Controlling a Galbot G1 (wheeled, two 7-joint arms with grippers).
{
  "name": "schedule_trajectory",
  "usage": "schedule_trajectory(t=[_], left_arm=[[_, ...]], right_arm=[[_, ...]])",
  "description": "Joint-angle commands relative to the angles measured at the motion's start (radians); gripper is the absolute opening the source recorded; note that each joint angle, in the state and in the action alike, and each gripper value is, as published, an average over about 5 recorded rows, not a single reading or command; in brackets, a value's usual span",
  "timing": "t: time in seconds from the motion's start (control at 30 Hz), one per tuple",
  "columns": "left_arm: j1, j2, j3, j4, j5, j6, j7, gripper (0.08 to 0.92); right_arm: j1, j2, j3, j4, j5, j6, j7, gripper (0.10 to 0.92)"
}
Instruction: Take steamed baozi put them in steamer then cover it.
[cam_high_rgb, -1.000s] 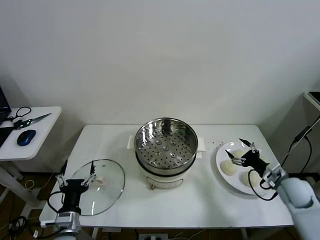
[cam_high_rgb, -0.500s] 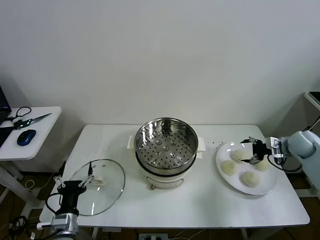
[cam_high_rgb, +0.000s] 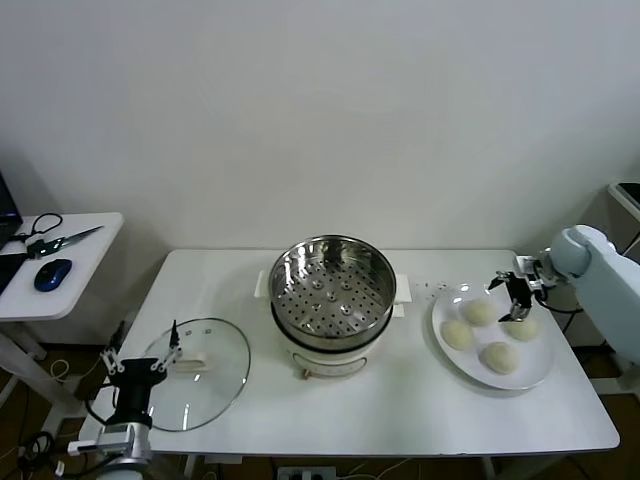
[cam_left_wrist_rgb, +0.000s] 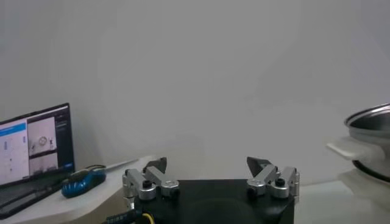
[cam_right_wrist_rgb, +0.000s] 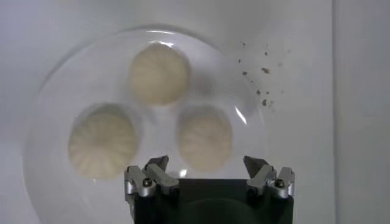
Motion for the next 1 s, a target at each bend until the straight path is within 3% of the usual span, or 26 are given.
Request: schedule_trajectory(t=[0.03,0.5,0.8,1.0], left_arm=[[-0.002,0.003,-0.001,0.0,-0.009,0.015,-0.004,0.823],[-0.006,0.003,-0.011,0.006,-0.022,0.031,-0.016,0.823],[0.0,-0.002,-0.014,0.002,-0.021,0.032,-0.02,0.823],[0.003,-0.001,-0.016,-0.002,-0.02,0.035,-0.023,0.823]], right_arm=[[0.066,0.113,-0.016,-0.161,-0.096,0.024,-0.025,0.823],[0.058,0.171,-0.008,-0.235,-0.133,0.037,-0.022,0.823],[0.056,0.209,0.03,-0.28,-0.233,0.054,-0.022,0.818],[0.051,0.228,0.082,-0.311,-0.281,0.065,-0.014,0.759]])
